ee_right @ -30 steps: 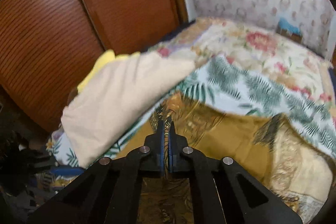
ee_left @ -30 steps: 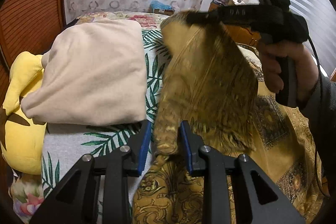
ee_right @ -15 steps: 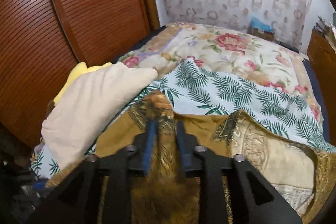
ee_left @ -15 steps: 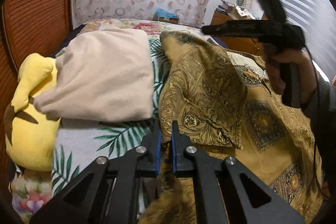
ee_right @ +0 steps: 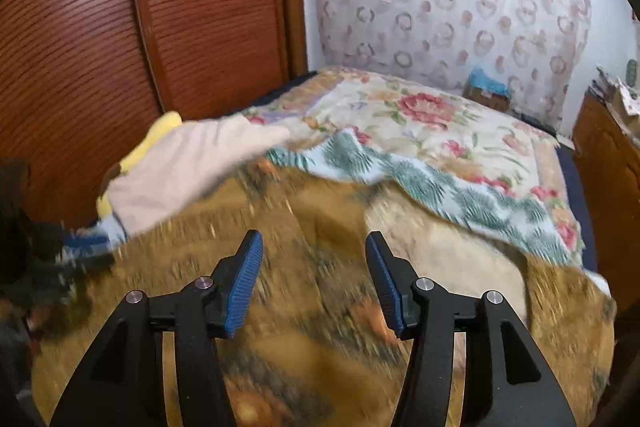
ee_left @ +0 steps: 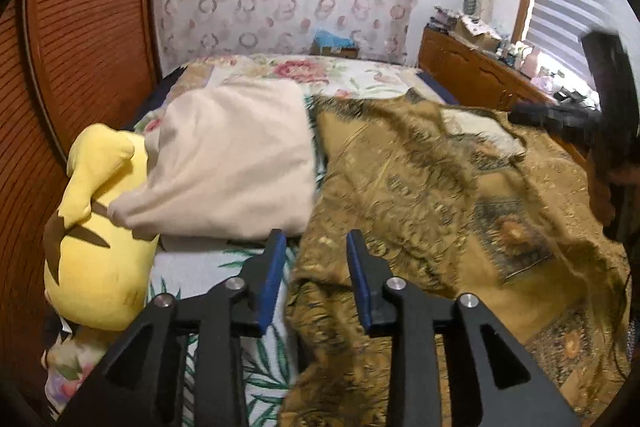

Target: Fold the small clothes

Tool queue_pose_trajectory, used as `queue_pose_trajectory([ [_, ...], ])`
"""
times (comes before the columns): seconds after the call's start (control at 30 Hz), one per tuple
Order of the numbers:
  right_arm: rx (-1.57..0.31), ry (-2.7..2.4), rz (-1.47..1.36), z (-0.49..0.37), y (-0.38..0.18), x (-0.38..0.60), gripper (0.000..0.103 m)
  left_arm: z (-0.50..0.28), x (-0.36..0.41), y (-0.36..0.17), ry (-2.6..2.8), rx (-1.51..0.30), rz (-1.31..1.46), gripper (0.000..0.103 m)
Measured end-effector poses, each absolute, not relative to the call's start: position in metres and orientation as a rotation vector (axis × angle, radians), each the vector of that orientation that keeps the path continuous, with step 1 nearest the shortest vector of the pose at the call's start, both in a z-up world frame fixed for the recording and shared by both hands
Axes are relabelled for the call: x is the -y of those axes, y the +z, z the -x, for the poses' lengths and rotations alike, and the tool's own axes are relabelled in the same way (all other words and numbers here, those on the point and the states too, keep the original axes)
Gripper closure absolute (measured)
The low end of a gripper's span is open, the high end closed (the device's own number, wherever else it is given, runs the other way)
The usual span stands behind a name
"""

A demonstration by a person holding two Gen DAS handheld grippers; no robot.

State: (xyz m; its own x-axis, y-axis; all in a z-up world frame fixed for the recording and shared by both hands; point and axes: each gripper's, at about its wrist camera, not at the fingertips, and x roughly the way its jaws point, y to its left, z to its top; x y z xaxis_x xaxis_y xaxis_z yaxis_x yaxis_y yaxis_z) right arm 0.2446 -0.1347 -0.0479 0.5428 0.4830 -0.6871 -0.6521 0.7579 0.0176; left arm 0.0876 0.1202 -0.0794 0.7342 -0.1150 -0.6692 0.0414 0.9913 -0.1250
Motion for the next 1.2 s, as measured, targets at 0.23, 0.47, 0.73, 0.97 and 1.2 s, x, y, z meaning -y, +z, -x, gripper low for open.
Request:
queue_pose_trajectory([
  [0.23, -0.740, 0.564, 0.223, -0.216, -0.059, 0.219, 0.048, -0.102, -0.086, -0.075, -0.175, -0.745, 0.069, 0.058],
  [0.47, -0.757, 0.363, 0.171, -0.194, -0.066, 0.329, 0.048, -0.120, -0.048, -0.092, -0.228, -0.812, 0.025, 0.057],
  [0.73, -0.820, 0.182, 0.089, -0.190, -0.079, 0.434, 0.049, -0.128, -0.029, -0.104, -0.248, -0.860, -0.014, 0.056],
  [0.97, -0.875, 0.170, -0.022, -0.188, -0.093, 0.470, 0.049, -0.129, -0.026, -0.108, -0.254, -0.872, -0.029, 0.053],
  [1.2, -0.882, 0.212, -0.081, -0.195, -0.097, 0.470, 0.060, -0.129, -0.017, -0.108, -0.241, -0.876, -0.082, 0.048],
])
